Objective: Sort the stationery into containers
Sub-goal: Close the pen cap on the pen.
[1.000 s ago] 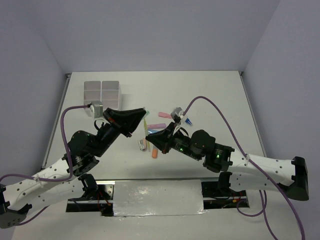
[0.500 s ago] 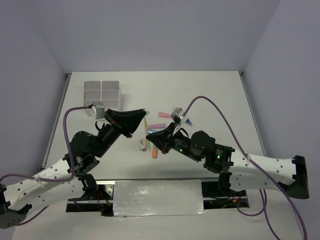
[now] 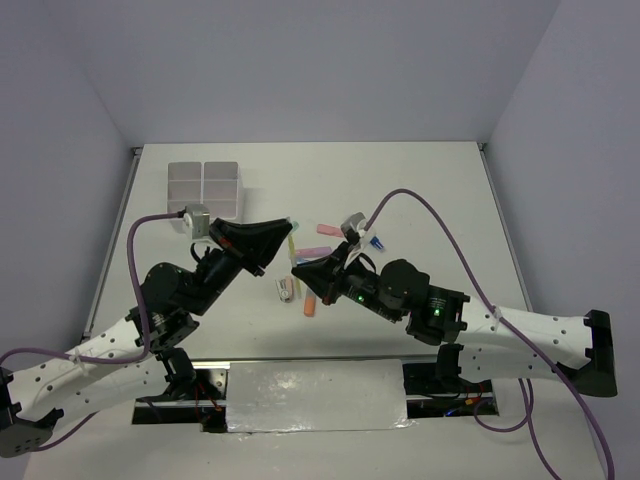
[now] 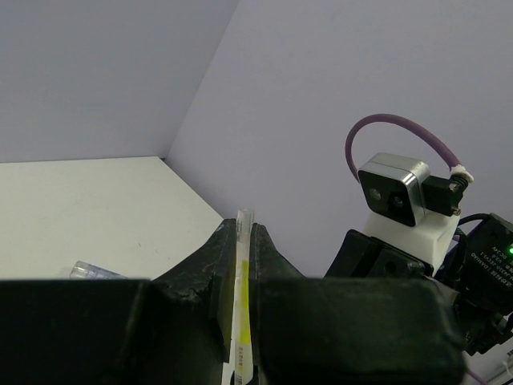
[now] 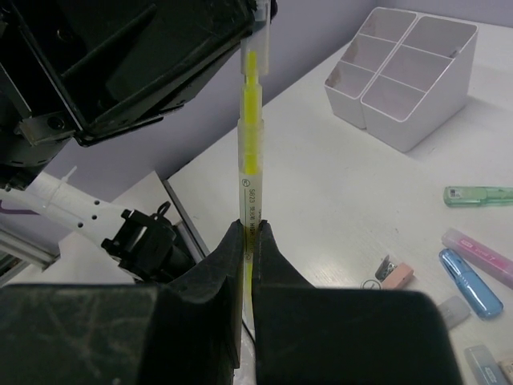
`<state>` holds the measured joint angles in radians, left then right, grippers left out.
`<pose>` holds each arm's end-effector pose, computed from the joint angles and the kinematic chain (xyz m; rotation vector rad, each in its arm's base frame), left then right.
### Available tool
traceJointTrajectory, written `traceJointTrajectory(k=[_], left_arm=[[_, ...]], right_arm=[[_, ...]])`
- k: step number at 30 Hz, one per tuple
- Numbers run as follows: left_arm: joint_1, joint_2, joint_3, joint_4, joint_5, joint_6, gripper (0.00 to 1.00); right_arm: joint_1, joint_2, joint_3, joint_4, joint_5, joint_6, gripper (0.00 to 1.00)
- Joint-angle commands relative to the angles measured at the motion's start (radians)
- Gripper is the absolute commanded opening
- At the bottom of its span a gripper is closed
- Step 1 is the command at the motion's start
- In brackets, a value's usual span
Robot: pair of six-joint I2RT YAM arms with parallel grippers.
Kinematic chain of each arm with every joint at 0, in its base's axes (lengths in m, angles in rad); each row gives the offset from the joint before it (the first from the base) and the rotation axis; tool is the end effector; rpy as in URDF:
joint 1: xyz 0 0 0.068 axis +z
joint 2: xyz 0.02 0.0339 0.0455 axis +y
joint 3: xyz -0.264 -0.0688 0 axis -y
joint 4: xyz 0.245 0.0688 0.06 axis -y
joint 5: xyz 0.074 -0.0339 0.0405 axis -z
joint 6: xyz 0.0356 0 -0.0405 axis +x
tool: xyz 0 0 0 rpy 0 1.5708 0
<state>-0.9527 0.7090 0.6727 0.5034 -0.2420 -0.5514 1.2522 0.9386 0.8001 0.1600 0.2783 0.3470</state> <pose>0.1017 -0.1284 0.3853 0.0068 1.2001 -1.2019 0.0792 0.2088 0.3544 -0.5033 1.5686 1.0356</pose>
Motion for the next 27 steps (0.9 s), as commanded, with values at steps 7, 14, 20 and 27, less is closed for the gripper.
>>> traceJointTrajectory(k=[7, 14, 20, 27], left_arm=[[-0.004, 0.007, -0.002, 0.081, -0.005, 0.008, 0.0], [-0.004, 0.007, -0.019, 0.092, 0.009, -0.018, 0.0], [-0.003, 0.014, -0.018, 0.075, 0.003, -0.033, 0.0], [-0.003, 0.03, -0.004, 0.051, 0.026, -0.039, 0.1]], right_arm=[[0.007, -0.004, 0.048, 0.022, 0.053, -0.011, 0.0], [0.007, 0.003, 0.07, 0.038, 0.093, -0.036, 0.0], [0.007, 0.005, 0.114, 0.044, 0.088, -0.069, 0.0], [0.007, 0.015, 0.183, 0.026, 0.085, -0.14, 0.0]])
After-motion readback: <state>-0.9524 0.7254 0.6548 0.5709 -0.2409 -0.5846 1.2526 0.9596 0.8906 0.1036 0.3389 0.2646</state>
